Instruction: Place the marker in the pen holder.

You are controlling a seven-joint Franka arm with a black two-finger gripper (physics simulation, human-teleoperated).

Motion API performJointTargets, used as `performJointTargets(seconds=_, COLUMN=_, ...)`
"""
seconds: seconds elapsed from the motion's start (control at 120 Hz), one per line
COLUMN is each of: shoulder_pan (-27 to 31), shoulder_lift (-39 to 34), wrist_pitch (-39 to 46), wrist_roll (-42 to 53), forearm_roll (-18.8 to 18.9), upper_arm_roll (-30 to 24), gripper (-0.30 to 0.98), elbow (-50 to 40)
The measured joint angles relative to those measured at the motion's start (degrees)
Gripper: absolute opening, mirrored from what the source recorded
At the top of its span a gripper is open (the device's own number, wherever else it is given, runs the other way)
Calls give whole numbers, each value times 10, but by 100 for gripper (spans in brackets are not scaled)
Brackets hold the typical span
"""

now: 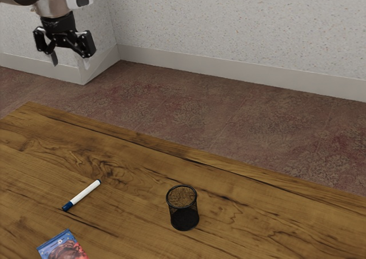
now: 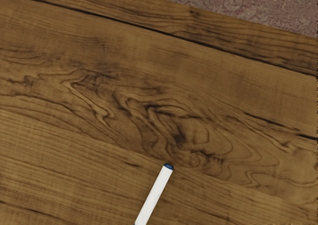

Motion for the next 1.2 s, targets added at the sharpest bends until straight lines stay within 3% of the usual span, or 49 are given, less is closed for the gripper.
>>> performJointTargets(seconds=0.183, shoulder_pan=-40, shoulder_lift=-6, wrist_pitch=1, wrist_roll=-1, forearm_roll=0, upper_arm_roll=1, gripper=69, elbow=-11)
performJointTargets(seconds=0.367, shoulder_pan=27, shoulder_lift=-17, wrist_pitch=14, wrist_roll=-1, forearm_roll=-12, upper_arm_roll=0, gripper=69, elbow=-163)
performJointTargets(seconds=0.55, shoulder_pan=28, shoulder_lift=38, wrist_pitch=110, wrist_roll=12, forearm_roll=-33, upper_arm_roll=0, gripper=69, elbow=-280)
performJointTargets(seconds=0.775, shoulder_pan=26, shoulder_lift=99, wrist_pitch=193, wrist_roll=42, forearm_roll=-41, upper_arm_roll=0, gripper=69, elbow=-324)
performJointTargets(seconds=1.2, shoulder_pan=43, shoulder_lift=148, wrist_pitch=224, wrist_roll=117, forearm_roll=-35, upper_arm_roll=1, gripper=69, elbow=-345)
